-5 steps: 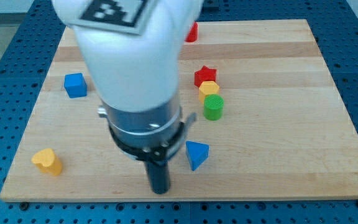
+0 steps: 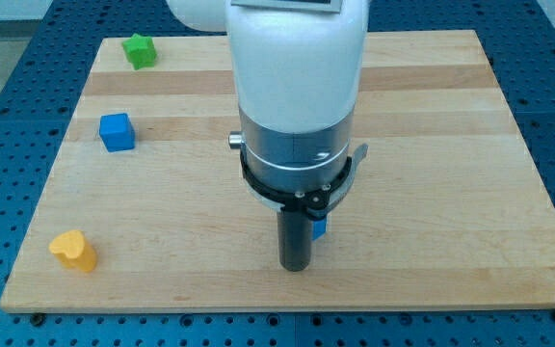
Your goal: Push the blue triangle up closer to the line of blocks
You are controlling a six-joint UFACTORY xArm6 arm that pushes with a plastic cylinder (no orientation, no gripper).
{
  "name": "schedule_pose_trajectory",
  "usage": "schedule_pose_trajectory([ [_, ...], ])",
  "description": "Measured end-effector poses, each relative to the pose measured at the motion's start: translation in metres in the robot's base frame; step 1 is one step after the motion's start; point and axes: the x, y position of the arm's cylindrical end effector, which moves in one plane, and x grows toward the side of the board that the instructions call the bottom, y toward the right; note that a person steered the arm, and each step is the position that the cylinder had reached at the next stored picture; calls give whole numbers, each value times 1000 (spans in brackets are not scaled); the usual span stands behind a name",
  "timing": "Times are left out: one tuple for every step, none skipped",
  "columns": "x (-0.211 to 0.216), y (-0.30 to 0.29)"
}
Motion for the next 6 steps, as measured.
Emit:
schedule_pose_trajectory([
  [-12,0],
  [-23,0],
  [-30,6],
  [-31,20],
  [-31,35],
  [-37,35],
])
